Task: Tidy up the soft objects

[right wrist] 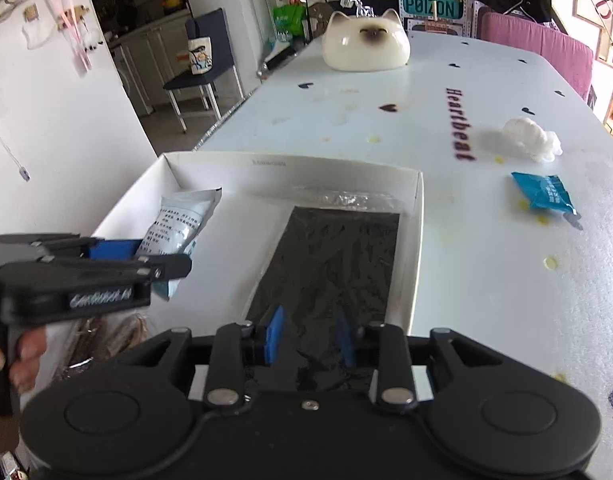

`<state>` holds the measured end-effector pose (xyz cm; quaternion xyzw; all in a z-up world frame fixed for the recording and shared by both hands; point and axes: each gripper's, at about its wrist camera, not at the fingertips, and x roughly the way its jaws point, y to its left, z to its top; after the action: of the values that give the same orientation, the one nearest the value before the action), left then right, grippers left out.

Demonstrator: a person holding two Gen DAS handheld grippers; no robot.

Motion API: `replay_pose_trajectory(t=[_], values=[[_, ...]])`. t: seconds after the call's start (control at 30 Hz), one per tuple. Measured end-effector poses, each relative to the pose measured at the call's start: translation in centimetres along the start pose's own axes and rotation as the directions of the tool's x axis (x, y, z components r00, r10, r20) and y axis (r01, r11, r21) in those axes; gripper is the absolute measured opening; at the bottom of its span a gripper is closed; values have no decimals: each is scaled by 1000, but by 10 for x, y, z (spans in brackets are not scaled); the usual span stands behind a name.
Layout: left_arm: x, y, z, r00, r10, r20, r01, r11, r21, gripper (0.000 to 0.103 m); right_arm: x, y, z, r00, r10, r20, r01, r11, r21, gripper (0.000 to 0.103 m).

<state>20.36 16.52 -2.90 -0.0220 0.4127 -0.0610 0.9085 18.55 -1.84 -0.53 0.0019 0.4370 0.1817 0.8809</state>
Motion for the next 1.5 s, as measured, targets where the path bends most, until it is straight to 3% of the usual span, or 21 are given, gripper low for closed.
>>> replay_pose_trajectory(t=[0.27, 0.4, 0.87, 1.5], values=[[24, 19, 21, 993, 113, -30, -113, 994, 1, 49, -13, 1, -2, 999, 7, 37, -7, 1000, -10, 35], [34, 20, 24, 980, 195, -31, -193, 981, 34, 62, -16, -2, -3, 999, 6, 49, -5, 1000, -19, 36], [8, 15, 19, 988, 153, 3, -153, 988, 20, 78, -25, 0, -6, 996, 27, 81, -24, 999, -31, 42], [-59, -3, -11, 993, 90, 71, -92, 995, 25, 95, -58, -2, -17, 986, 2, 165, 4, 999, -34, 67]])
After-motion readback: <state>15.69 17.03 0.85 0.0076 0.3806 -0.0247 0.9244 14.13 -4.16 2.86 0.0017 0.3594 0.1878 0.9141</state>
